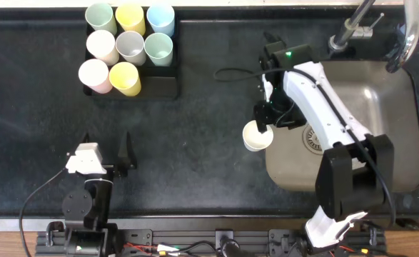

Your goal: Store Cups

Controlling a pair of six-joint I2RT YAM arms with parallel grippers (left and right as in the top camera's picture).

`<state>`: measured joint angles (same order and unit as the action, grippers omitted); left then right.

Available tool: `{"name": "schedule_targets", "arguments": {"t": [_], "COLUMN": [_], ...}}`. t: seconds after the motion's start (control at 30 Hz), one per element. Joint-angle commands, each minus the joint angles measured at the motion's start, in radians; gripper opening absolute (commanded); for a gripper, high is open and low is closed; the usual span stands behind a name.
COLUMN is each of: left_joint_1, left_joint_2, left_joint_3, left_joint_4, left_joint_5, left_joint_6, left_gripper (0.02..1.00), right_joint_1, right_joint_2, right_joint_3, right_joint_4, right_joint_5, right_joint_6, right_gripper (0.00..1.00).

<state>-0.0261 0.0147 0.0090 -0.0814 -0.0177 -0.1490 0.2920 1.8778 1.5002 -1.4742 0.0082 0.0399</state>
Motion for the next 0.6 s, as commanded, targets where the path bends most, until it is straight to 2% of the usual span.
{"name": "schedule_targets", "arguments": {"t": [0.03, 0.33, 0.43, 0.6], "left_joint_1": [-0.004, -0.004, -0.004, -0.004], "left_joint_2": [-0.012, -0.012, -0.012, -0.012], "left_joint_3": [-0.001, -0.001, -0.001, -0.001], "left_joint_4": [-0.003, -0.003, -0.003, -0.003], "left_joint_5": [0.016, 0.016, 0.016, 0.016], "left_joint_6": [0.018, 0.018, 0.018, 0.018], "left_gripper": [1.0, 1.0, 1.0, 1.0], "right_joint_1": [0.016, 0.016, 0.026, 0.037], "right_joint_2": [0.0, 0.0, 0.0, 0.0], "right_joint_3": [0.01, -0.006, -0.025, -0.037], "right_joint_4": [0.008, 0.014, 0.018, 0.024], "right_joint_5": [0.011, 0.011, 0.011, 0.01], "right_joint_6": [-0.002, -0.002, -0.001, 0.006], "right_gripper": [0.676, 0.566, 0.463, 0.183]}}
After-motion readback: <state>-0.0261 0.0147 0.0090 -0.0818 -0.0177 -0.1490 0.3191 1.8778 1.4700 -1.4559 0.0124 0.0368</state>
